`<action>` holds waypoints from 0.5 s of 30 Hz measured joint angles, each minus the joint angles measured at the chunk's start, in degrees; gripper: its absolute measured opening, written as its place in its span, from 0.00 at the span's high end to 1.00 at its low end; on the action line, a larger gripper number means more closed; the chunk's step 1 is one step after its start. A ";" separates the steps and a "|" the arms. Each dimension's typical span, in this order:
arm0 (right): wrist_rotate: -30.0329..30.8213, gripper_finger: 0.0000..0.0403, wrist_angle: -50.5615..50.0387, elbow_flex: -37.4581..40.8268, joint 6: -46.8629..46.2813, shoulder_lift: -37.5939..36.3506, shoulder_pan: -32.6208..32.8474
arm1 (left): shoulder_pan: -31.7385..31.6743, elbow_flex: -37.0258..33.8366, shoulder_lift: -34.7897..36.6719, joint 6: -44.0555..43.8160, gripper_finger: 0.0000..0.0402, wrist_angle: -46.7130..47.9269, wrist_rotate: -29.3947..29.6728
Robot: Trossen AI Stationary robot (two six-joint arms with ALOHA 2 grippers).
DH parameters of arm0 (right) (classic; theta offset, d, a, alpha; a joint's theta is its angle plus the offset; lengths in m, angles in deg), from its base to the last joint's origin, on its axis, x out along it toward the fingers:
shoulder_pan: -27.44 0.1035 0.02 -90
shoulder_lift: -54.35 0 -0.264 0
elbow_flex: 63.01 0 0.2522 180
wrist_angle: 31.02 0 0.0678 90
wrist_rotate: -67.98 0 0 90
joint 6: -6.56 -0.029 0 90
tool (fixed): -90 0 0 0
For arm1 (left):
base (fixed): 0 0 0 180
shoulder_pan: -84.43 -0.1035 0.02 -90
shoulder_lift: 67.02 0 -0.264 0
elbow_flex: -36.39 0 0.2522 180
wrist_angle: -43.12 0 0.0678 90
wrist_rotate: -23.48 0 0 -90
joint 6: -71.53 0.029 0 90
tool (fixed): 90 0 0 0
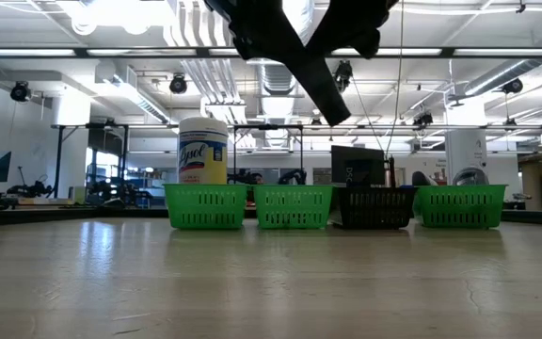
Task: Pick & Place Travel size toiletries
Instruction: Put the shaving cream into the black bin
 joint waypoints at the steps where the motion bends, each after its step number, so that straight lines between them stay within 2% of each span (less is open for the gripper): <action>1: 1.01 0.98 0.49 0.63 -0.66 -0.29 0.09 | 0.12 0.00 0.18 -0.05 0.71 0.01 0.36; 9: 10.48 0.98 4.17 10.70 -8.54 -8.08 0.58 | 0.50 0.02 2.87 -1.08 0.50 1.03 5.51; 15: 18.16 0.98 10.77 20.59 -13.75 -15.58 1.47 | 0.74 0.02 4.50 -0.97 0.44 1.03 8.71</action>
